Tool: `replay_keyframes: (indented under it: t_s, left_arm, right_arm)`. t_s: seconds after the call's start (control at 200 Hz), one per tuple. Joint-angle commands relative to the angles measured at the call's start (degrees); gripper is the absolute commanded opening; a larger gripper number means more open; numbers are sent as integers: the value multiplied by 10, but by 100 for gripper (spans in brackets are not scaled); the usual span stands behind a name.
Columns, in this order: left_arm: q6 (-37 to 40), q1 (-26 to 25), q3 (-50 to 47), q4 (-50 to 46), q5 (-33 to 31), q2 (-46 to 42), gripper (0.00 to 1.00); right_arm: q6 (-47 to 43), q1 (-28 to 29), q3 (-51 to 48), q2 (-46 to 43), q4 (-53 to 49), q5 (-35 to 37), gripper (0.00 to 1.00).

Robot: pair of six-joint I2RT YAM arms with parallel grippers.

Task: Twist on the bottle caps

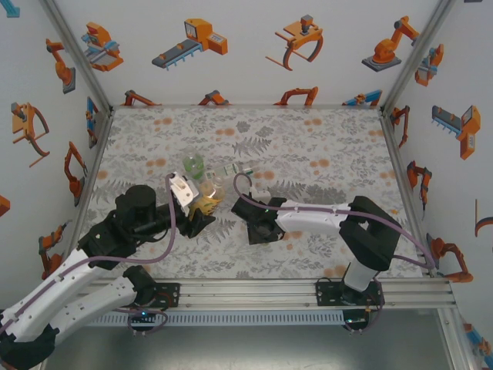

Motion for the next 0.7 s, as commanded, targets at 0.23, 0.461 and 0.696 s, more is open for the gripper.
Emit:
replay_keyframes:
  t_s: [0.23,0.461,0.696]
  left_arm:
    - [-6,5,-8,12,-3,-8,0]
    - [-4,5,-6,13,-1,-4,0]
    - [-6,5,-5,13,1,-2,0]
  right_arm:
    - [-1,-5,6,-61,-34,35,42]
    - [11,-10,-16,-60,-32,32,43]
    - [15,-13,-26,-46,-18,18,44]
